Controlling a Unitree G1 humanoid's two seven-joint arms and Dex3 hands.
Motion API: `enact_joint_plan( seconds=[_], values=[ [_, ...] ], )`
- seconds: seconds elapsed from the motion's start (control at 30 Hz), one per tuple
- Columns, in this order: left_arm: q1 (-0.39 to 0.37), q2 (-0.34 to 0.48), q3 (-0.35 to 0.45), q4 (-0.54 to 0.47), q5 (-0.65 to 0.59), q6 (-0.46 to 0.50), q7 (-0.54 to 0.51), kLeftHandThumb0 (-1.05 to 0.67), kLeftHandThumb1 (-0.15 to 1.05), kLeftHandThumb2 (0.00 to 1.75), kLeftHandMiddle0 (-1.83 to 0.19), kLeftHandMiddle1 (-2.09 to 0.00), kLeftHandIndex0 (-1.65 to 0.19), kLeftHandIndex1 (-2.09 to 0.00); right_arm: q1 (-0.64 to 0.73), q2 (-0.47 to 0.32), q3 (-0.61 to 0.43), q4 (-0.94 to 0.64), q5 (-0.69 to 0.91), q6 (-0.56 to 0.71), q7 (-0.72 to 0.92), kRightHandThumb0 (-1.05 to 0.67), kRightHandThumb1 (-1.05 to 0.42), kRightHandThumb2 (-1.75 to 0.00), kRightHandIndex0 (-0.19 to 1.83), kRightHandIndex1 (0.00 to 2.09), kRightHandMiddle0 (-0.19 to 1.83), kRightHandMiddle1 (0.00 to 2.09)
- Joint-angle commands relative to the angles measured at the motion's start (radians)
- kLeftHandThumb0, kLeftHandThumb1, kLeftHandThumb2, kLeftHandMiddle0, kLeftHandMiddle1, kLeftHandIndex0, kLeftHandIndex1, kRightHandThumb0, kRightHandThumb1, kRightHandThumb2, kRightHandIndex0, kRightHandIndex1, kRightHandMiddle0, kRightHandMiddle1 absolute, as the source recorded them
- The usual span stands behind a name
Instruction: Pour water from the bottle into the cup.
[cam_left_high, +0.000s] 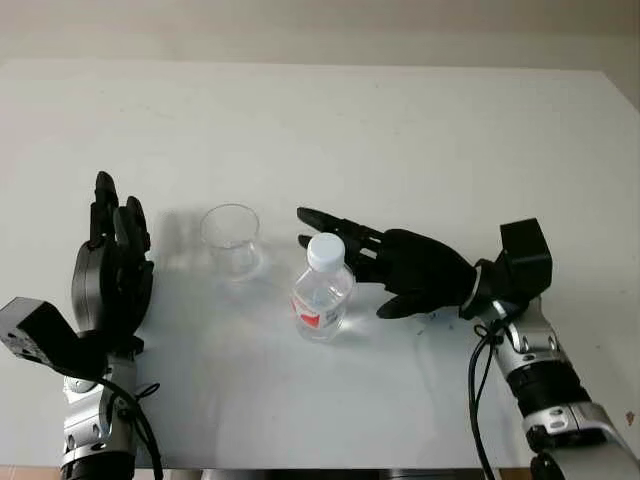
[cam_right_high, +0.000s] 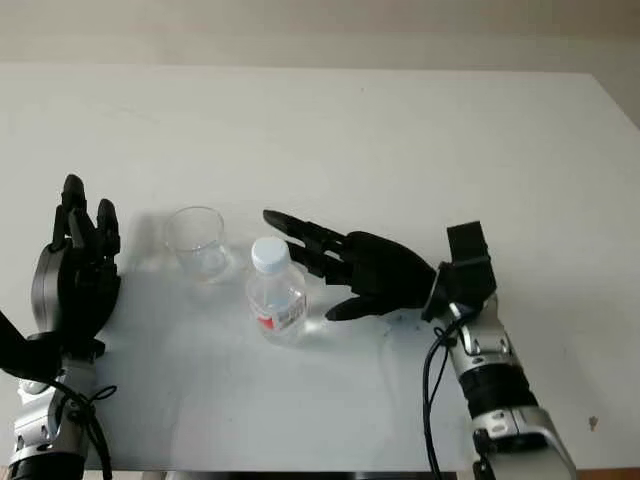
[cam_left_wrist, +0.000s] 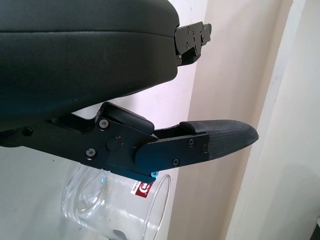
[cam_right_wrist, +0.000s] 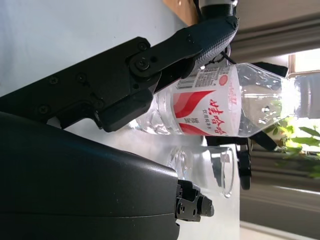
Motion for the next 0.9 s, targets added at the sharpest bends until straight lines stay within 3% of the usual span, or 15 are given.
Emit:
enact_joint_plan(
  seconds=[0.0, 0.37, 0.87],
  values=[
    [0.01, 0.002, 0.0, 0.015, 0.003, 0.002, -0.002, -0.77, 1.05, 0.58, 0.19, -0.05, 0.19, -0.03, -0.016, 0.007, 0.01, 0.011, -0.006, 0.007, 0.017, -0.87, -0.87, -0.05, 0.0, 0.08, -0.02, 0.08],
    [0.012, 0.004, 0.002, 0.007, 0.001, 0.007, -0.001, -0.76, 1.05, 0.57, 0.19, -0.05, 0.19, -0.02, -0.045, 0.07, 0.057, 0.09, -0.062, 0.019, 0.024, -0.86, -0.82, -0.04, 0.27, 0.13, 0.25, 0.18],
    [0.009, 0.004, 0.004, 0.013, 0.004, 0.002, 0.003, -0.76, 1.05, 0.57, 0.18, -0.05, 0.19, -0.04, -0.096, 0.11, 0.098, 0.127, -0.109, 0.024, 0.07, -0.85, -0.77, -0.05, 0.41, 0.13, 0.38, 0.23]
  ],
)
